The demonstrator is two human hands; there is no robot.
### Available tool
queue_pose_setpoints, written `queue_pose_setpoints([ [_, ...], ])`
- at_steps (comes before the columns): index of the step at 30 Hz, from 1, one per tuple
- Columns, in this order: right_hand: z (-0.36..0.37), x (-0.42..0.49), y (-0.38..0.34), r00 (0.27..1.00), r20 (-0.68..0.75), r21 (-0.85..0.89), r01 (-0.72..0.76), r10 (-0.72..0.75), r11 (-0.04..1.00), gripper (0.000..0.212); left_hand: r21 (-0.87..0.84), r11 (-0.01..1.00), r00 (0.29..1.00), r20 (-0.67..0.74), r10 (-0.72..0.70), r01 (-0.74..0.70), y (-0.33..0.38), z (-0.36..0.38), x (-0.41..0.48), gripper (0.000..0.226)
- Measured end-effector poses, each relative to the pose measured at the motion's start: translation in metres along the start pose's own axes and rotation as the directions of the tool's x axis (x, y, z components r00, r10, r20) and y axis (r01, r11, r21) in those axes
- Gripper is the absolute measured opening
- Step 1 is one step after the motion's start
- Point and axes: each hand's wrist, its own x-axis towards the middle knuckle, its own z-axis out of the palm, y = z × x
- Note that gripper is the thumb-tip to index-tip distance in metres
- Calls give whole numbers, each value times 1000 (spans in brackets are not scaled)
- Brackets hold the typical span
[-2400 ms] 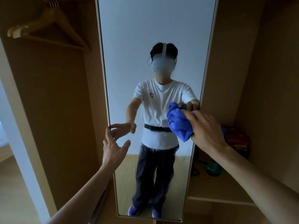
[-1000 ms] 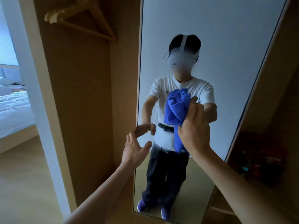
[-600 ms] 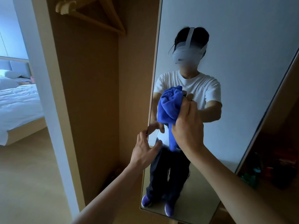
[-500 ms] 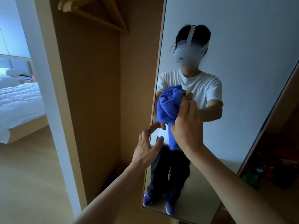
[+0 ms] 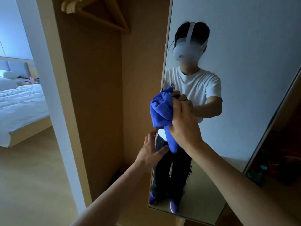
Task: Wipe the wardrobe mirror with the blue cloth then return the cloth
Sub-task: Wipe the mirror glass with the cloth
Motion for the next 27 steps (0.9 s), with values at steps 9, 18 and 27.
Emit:
queue_pose_setpoints([
  [9,-27,2,10,977,166,-84,149,-133,985,49,-29,1000,997,75,6,-4,-8,-5,-5,90],
  [18,-26,3,15,963,172,-297,250,-206,922,49,-124,992,997,82,-18,28,-24,-2,-6,84],
  [27,3,-23,13,972,117,-281,231,-206,932,52,-134,991,998,58,-12,20,-35,4,-4,77],
])
